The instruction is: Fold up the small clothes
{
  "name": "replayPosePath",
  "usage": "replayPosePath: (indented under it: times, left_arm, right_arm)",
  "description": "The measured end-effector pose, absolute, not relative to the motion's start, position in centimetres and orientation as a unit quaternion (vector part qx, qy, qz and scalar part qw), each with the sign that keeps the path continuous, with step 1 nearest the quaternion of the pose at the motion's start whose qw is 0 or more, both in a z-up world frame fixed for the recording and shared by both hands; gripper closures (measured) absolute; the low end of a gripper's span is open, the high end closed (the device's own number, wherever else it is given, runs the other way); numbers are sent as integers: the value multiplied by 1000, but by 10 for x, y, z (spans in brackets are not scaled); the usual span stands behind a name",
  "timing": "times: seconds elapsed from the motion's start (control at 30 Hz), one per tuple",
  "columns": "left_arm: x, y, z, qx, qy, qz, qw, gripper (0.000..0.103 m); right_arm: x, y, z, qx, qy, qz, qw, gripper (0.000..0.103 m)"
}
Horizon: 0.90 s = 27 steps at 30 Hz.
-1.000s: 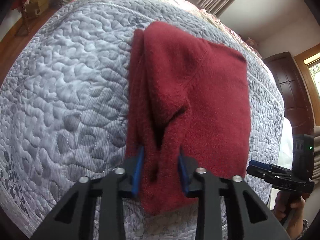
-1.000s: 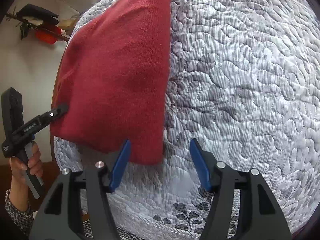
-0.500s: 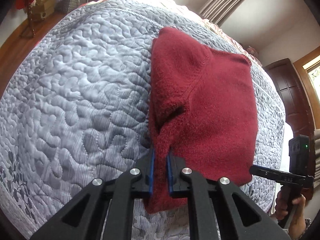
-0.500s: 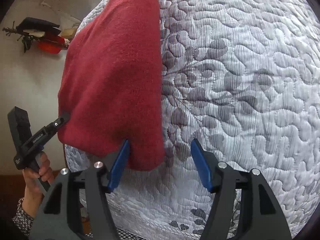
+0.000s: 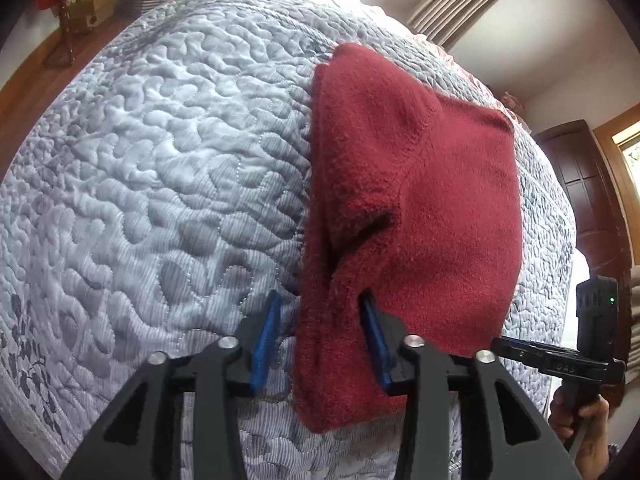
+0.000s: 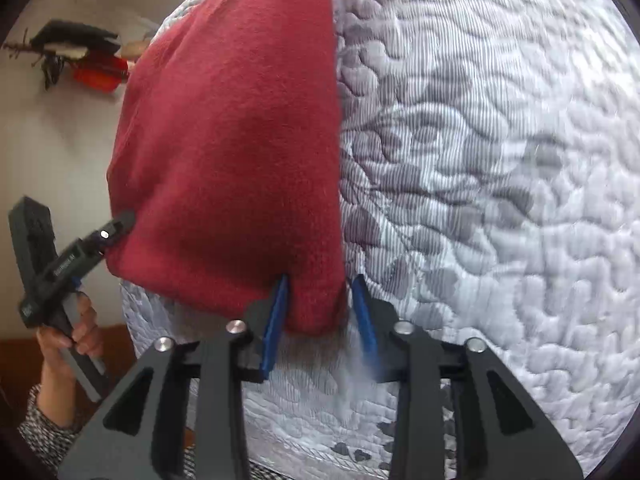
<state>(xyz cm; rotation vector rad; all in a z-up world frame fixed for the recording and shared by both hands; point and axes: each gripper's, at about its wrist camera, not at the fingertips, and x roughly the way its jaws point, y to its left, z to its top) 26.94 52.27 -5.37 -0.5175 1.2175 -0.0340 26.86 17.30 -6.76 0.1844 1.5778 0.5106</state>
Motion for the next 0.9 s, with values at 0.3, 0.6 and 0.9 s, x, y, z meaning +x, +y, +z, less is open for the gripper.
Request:
replayPosePath:
  times: [0.3,0.6,0.9]
  left_arm:
    - [348,547,-18,-243,529,-20,813,32]
    - [434,546,-49,-261,550,-31,793,65]
    - [412,568,-66,-271,537,-17,798,82]
  right_arm:
    - [330,168,-22,62,652,230,719,44]
    - [376,185,-29,52,650,215,727,44]
    - [390,218,-43,52,650,225,724,41]
